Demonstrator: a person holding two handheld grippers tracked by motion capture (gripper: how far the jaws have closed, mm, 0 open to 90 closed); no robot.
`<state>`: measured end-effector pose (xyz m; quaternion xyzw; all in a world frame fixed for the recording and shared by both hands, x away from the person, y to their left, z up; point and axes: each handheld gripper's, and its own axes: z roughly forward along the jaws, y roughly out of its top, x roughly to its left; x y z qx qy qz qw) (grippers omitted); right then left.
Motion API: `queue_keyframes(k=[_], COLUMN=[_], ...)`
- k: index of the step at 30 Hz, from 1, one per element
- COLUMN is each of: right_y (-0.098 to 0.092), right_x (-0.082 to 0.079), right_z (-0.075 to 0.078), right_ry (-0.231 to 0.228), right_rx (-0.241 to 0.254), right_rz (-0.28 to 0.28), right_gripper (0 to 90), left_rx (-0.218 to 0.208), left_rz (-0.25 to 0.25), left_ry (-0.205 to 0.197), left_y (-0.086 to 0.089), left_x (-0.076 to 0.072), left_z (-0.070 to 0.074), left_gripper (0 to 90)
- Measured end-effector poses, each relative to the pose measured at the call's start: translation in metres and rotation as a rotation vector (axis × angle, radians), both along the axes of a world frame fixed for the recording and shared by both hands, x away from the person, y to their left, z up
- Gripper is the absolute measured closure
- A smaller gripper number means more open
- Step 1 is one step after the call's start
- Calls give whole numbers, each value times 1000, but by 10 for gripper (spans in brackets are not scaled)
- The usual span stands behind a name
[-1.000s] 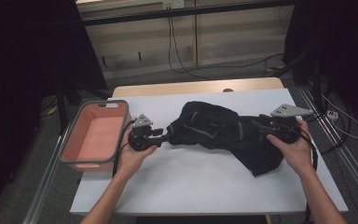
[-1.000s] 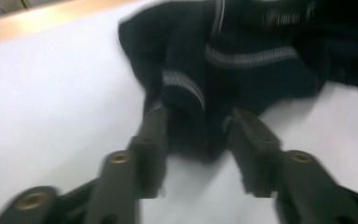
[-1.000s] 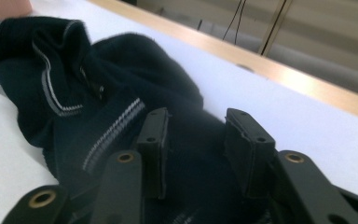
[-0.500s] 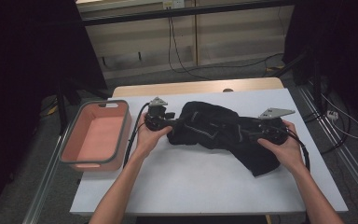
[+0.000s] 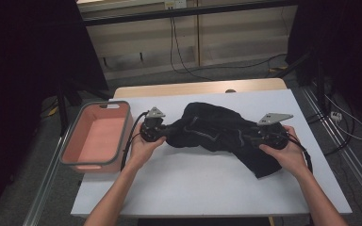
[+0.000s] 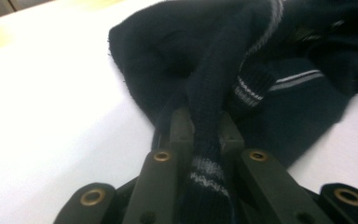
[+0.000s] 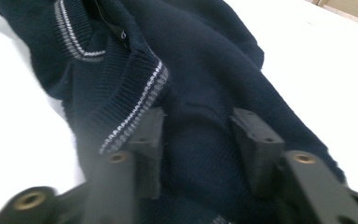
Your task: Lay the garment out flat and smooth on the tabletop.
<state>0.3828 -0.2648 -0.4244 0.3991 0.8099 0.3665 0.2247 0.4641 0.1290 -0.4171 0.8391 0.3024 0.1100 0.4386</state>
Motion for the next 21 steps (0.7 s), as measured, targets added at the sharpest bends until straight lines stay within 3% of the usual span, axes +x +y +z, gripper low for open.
queue_keyframes(k=[2,8,14,16,19,21], right_y=[-1,-2,5,8,12,11], right_x=[-2,-5,-13,-16,-17,-17], right_z=[2,6,14,17,18,17], right_ry=[-13,-24,-34,-37,-34,-37], right_rx=[0,43,76,88,82,57], right_rz=[-4,11,67,87,100,92], right_gripper=[693,765,835,831,686,649], left_rx=[-20,-20,-35,-36,-13,-20], left_rz=[5,16,18,18,26,31], left_ry=[-14,-44,-51,-53,-60,-52], left_y=[7,25,38,42,44,45], left_x=[-4,-17,-33,-36,-37,-36], left_z=[4,12,17,18,16,12], left_gripper=[821,822,823,823,823,823])
